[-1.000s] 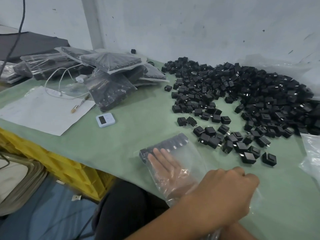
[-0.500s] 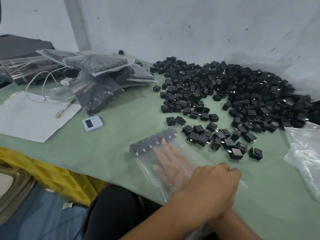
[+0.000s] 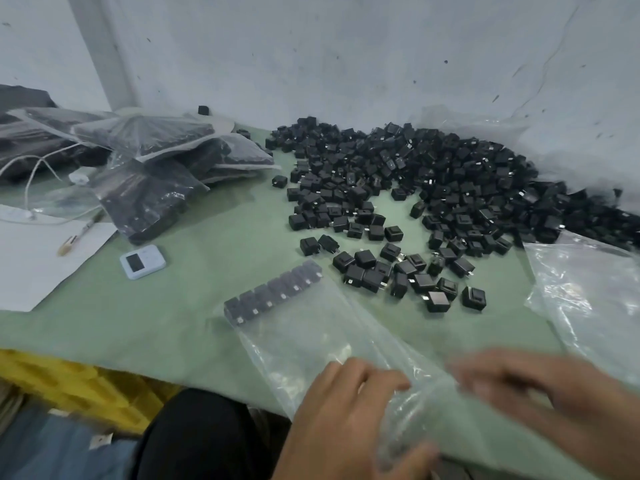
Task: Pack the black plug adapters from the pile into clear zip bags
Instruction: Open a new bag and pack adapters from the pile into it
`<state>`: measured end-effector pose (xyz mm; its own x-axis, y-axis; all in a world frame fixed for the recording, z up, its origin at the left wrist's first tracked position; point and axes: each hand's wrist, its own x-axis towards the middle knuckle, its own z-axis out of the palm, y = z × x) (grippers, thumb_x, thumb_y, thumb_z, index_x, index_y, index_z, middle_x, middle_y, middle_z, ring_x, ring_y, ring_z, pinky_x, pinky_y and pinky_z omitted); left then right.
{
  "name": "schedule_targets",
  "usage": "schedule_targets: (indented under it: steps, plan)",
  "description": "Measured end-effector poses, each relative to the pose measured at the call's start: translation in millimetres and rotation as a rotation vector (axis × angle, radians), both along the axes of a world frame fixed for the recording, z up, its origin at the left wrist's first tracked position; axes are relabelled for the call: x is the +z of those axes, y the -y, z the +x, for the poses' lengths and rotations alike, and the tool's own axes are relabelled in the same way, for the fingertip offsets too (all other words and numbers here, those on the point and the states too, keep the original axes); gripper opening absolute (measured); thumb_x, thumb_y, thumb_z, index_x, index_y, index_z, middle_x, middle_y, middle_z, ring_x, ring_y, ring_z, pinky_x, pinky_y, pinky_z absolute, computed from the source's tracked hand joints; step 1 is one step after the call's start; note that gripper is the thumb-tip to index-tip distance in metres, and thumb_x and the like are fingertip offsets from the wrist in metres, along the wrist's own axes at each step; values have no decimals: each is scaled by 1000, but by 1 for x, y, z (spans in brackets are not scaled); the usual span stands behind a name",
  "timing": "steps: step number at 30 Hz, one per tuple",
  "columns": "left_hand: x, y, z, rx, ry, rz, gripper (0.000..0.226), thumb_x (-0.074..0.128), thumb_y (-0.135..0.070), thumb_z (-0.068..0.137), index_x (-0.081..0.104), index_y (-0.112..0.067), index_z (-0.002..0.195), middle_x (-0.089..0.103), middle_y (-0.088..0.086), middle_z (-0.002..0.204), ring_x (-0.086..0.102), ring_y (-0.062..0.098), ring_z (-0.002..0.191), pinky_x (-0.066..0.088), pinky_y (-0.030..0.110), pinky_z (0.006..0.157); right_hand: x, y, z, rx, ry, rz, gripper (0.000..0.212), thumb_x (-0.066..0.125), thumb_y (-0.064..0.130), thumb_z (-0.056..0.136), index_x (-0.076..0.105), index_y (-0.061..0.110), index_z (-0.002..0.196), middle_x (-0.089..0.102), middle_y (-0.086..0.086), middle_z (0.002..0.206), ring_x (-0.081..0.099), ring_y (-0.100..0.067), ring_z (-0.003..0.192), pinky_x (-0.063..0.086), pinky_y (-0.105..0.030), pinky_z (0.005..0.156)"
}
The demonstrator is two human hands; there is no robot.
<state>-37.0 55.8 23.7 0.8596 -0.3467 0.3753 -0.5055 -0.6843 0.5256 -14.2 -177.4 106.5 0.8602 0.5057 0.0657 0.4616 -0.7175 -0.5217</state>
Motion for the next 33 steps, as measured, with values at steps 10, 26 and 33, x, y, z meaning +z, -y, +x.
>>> schedule_targets:
  steps: [10, 26, 33]
  plan:
    - [-49, 5, -37, 422, 182, -26, 11, 65, -25, 66, 74, -31, 67, 54, -11, 59, 44, 14, 41, 43, 22, 41, -106, -95, 210, -51, 263, -673, 32, 50, 27, 98, 53, 21, 130, 62, -8, 118, 52, -28, 109, 42, -38, 97]
    - [-49, -2, -32, 279, 177, -229, 21, 59, -33, 84, 56, -35, 105, 60, -14, 83, 57, 5, 57, 49, 20, 50, -54, -31, -41, -334, -551, 804, 20, 55, 32, 94, 72, 29, 103, 74, -20, 91, 52, -20, 49, 42, -22, 42]
    - [-24, 1, -31, 216, 191, -195, 17, 51, -34, 94, 51, -34, 111, 67, -10, 90, 64, 11, 63, 51, 25, 48, -75, -84, -31, -289, -540, 539, 22, 60, 4, 96, 74, 21, 95, 72, -4, 79, 66, -15, 68, 51, -29, 65]
